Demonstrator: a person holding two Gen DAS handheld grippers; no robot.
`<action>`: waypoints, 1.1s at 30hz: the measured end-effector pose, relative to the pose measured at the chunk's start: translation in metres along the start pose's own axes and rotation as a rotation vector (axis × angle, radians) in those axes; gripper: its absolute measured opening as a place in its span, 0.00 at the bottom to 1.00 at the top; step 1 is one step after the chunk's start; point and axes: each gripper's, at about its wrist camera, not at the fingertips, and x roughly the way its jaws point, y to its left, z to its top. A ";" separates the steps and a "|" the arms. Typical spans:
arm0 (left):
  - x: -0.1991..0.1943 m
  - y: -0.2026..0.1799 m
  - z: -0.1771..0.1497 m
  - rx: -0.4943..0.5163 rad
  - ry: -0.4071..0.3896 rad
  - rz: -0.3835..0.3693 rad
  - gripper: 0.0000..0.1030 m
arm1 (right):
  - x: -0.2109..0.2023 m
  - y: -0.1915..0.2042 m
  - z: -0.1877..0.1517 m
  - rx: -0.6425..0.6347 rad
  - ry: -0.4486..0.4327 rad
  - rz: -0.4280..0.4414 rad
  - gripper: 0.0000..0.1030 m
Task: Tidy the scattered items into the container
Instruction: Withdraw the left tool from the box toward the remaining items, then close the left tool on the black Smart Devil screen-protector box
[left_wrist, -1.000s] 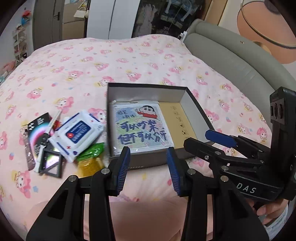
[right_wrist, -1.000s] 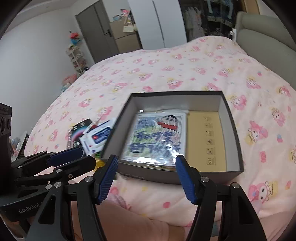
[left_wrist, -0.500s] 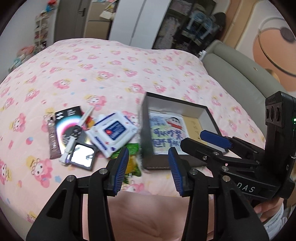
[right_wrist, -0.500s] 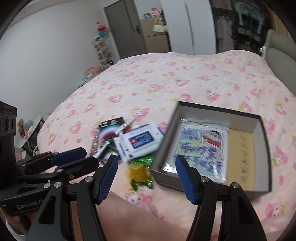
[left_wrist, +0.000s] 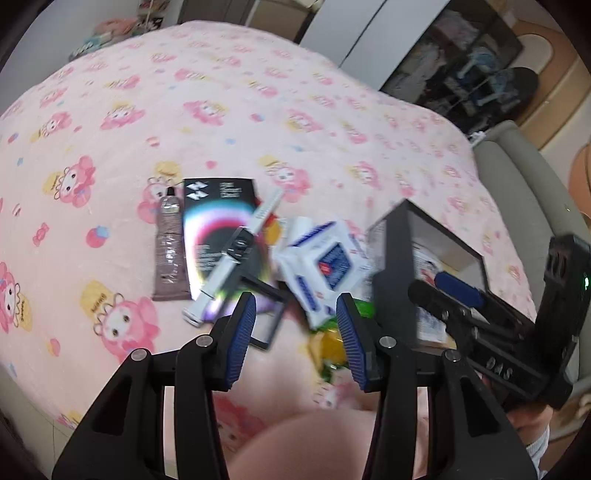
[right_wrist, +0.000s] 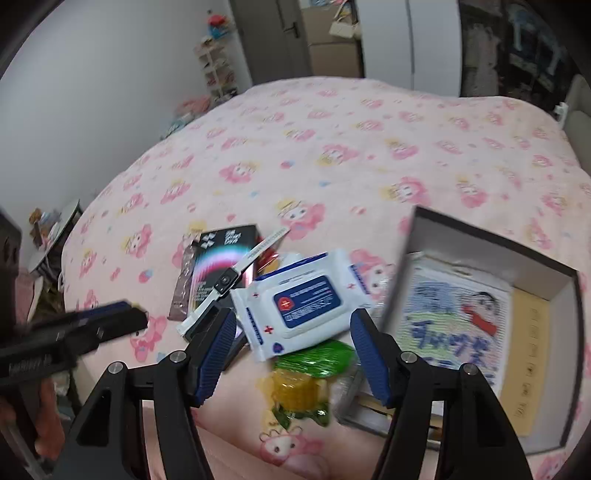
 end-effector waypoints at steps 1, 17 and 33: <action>0.005 0.007 0.003 -0.008 0.004 0.006 0.44 | 0.009 0.002 0.000 -0.008 0.015 0.001 0.60; 0.070 0.096 0.004 -0.192 0.055 0.070 0.35 | 0.113 0.047 0.013 -0.125 0.229 0.176 0.60; 0.114 0.123 0.011 -0.278 0.104 -0.022 0.23 | 0.139 0.075 0.034 -0.221 0.176 0.144 0.41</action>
